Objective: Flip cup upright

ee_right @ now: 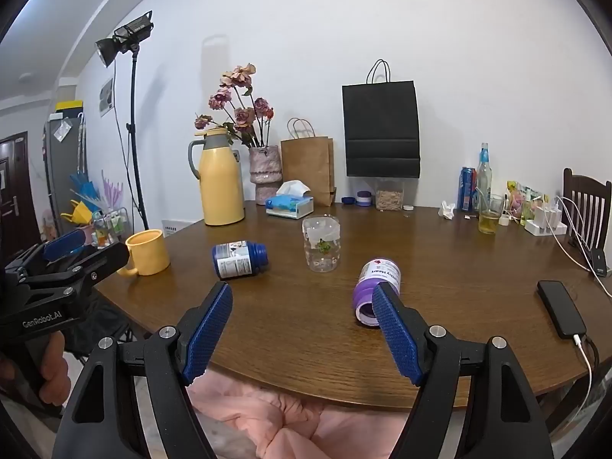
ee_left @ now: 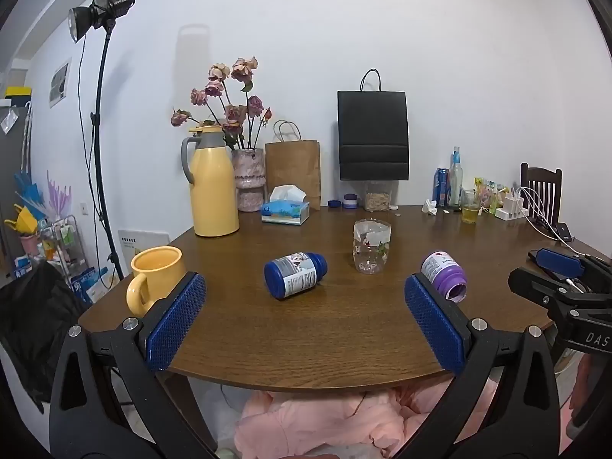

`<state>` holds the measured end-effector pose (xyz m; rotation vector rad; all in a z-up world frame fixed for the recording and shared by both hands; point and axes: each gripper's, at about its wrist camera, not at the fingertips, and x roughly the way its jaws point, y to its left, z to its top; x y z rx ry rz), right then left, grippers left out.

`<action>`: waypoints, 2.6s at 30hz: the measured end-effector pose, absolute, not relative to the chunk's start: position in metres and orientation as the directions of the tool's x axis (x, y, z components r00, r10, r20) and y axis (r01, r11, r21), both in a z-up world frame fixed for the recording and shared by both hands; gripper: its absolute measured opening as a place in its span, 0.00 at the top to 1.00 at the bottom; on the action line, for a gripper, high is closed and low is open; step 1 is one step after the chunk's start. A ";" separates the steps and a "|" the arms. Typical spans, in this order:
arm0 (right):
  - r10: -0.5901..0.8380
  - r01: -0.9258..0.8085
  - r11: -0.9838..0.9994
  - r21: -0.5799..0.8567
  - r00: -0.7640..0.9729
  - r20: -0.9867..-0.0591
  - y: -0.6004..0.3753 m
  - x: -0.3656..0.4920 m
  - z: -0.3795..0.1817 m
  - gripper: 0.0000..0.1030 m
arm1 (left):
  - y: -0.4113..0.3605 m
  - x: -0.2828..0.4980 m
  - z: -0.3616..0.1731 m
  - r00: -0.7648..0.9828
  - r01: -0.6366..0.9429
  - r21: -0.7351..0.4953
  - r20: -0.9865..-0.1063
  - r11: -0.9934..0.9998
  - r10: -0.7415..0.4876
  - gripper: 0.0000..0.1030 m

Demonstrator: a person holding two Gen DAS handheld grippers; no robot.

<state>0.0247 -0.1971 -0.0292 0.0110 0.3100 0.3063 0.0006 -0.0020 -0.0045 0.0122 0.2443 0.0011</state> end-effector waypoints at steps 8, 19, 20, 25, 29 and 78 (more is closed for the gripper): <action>0.298 -0.295 0.954 0.058 0.907 -0.296 -0.197 0.025 -0.029 0.22 | -0.001 0.002 -0.005 0.969 0.003 0.010 -0.248 1.000 0.000 0.00; 0.298 -0.294 0.954 0.058 0.908 -0.295 -0.197 0.025 -0.029 0.22 | -0.002 0.000 -0.005 0.969 0.000 0.010 -0.248 1.000 0.002 0.00; 0.299 -0.295 0.954 0.060 0.907 -0.296 -0.198 0.024 -0.027 0.22 | -0.003 -0.001 -0.005 0.969 0.000 0.010 -0.247 1.000 0.003 0.00; 0.300 -0.295 0.953 0.061 0.907 -0.296 -0.199 0.023 -0.027 0.22 | -0.003 -0.001 -0.004 0.969 0.004 0.012 -0.247 1.000 -0.001 0.00; 0.298 -0.294 0.954 0.058 0.909 -0.292 -0.197 0.023 -0.027 0.22 | -0.004 -0.001 -0.005 0.969 0.002 0.011 -0.246 1.000 0.001 0.00; 0.257 -0.271 0.963 0.006 0.904 -0.342 -0.191 0.072 -0.051 0.22 | 0.001 0.057 -0.011 0.969 -0.007 0.044 -0.246 0.999 0.017 0.00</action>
